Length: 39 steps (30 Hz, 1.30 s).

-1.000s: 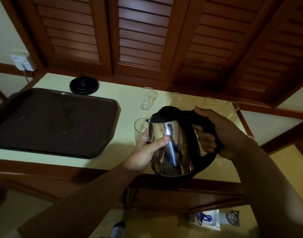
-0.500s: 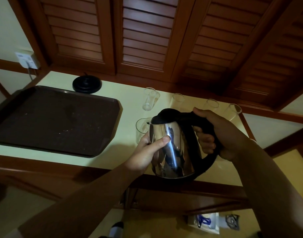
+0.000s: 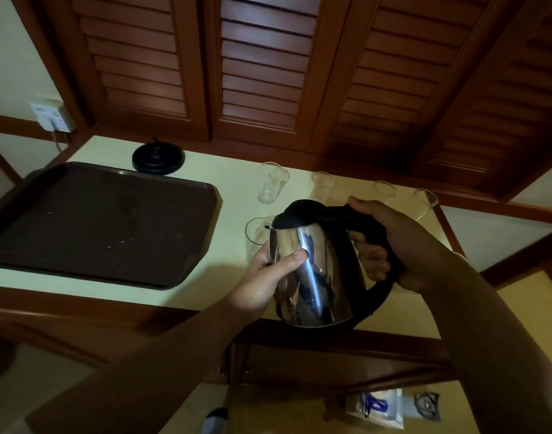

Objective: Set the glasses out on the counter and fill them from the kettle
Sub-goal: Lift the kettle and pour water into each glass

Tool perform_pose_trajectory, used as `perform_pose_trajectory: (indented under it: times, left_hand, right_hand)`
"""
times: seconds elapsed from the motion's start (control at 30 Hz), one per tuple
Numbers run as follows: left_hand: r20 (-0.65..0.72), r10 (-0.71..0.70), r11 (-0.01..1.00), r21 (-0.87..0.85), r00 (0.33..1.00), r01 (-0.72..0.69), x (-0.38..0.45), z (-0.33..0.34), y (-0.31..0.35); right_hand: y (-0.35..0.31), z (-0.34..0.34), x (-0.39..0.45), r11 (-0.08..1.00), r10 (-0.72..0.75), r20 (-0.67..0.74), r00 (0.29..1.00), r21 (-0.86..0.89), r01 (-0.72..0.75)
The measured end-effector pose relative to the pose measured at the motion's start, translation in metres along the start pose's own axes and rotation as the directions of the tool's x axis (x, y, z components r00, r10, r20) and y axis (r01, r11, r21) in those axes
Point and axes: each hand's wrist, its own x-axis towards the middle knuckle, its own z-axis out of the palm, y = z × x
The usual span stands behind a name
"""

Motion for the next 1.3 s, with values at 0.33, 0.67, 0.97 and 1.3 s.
perform_pose_trajectory:
  times: [0.33,0.67,0.97,1.3]
  left_hand:
    - [0.028,-0.017,0.998,-0.060,0.999,0.019,-0.006,0.008,0.008]
    - [0.004,-0.024,0.998,-0.054,1.000,0.024,-0.004,0.014,0.009]
    - [-0.021,-0.028,0.999,-0.021,0.999,0.027,-0.001,0.011,-0.001]
    - [-0.030,-0.040,0.999,0.017,0.999,0.041,-0.002,0.005,-0.009]
  right_hand:
    - [-0.001,-0.002,-0.003,1.000,0.014,-0.019,1.000,-0.009,-0.015]
    - [-0.003,-0.005,-0.003,1.000,0.028,-0.032,0.999,-0.012,-0.029]
    - [-0.003,-0.005,-0.002,0.999,0.032,-0.033,0.999,-0.042,-0.034]
    - [-0.003,-0.005,0.001,0.997,0.028,-0.032,0.999,-0.069,-0.030]
